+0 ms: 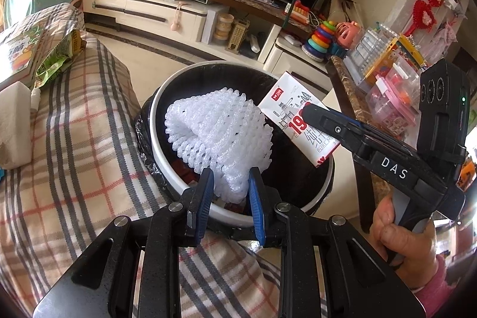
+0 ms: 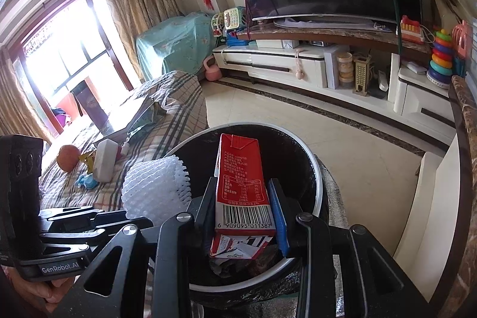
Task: Collect trash
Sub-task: 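Open both tools to drop the foam net and carton into the bin, then grasp the blue plastic brush with the left tool while the right tool grasps the white foam block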
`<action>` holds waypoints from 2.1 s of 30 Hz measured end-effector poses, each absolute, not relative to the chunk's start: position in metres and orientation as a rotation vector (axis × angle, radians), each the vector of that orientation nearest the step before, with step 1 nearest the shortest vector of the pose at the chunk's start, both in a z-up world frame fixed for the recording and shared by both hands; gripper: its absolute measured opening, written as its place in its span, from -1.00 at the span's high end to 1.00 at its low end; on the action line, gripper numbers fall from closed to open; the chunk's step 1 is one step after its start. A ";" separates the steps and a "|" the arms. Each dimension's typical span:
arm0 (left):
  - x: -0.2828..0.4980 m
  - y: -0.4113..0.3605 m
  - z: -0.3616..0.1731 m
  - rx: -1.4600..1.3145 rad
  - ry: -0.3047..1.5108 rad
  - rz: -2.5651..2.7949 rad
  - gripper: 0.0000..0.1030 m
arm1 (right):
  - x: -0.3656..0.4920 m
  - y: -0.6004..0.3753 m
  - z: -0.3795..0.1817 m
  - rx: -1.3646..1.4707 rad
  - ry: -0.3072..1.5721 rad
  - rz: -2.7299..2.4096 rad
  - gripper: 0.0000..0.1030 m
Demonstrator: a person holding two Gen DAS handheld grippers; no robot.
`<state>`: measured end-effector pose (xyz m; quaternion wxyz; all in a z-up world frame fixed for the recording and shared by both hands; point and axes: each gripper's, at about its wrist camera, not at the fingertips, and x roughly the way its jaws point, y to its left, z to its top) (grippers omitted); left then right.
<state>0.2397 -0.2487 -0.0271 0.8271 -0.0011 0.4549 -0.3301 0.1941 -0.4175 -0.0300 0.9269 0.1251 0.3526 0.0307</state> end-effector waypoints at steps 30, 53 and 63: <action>0.212 -0.171 -0.029 -0.080 0.909 -0.564 -0.51 | 0.186 -0.386 -0.010 0.289 0.677 0.132 -0.78; 0.197 -0.009 -0.048 -0.131 0.893 -0.304 -0.51 | 0.204 -0.258 -0.026 0.213 0.762 0.342 -0.88; 0.206 0.021 -0.057 -0.056 0.913 -0.263 -0.52 | 0.220 -0.220 -0.041 0.198 0.810 0.387 -0.88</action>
